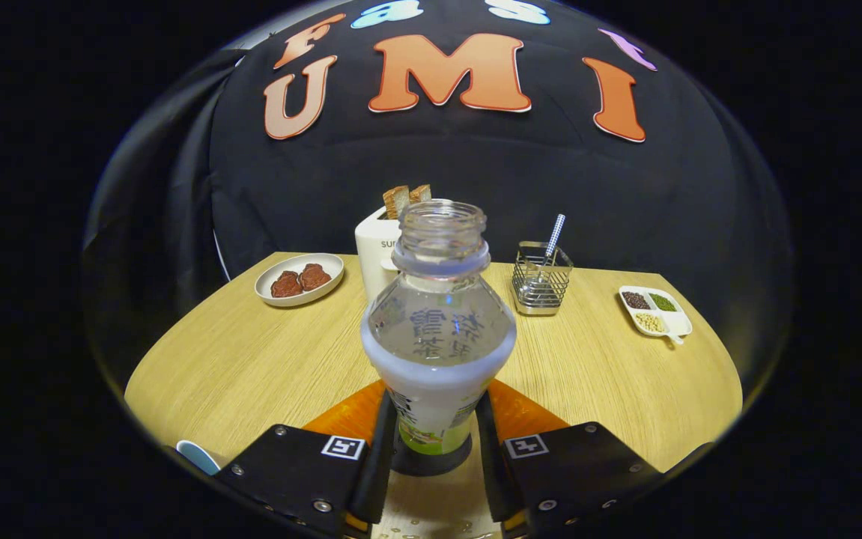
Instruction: Take the bottle from table, then pour the juice into the cup, finally place the bottle on the coaster
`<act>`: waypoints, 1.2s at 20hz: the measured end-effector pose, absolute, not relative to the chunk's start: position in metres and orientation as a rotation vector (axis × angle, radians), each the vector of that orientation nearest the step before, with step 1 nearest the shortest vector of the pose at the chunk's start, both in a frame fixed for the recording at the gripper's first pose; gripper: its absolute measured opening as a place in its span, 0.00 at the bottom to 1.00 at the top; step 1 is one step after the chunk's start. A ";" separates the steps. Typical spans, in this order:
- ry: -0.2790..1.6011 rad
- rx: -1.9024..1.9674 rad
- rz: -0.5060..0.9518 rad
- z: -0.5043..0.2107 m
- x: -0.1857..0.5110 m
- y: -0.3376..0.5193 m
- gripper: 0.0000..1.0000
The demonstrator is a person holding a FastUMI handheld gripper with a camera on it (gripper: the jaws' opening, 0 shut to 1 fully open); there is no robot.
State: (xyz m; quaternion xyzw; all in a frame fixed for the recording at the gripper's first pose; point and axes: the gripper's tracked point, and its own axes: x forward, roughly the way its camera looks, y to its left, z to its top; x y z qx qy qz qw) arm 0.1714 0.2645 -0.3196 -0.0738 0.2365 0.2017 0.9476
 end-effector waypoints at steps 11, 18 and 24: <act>0.508 -0.183 0.402 -0.331 0.171 0.265 0.67; 0.506 -0.194 0.373 -0.325 0.168 0.256 0.97; 0.499 -0.170 0.382 -0.300 0.147 0.248 0.98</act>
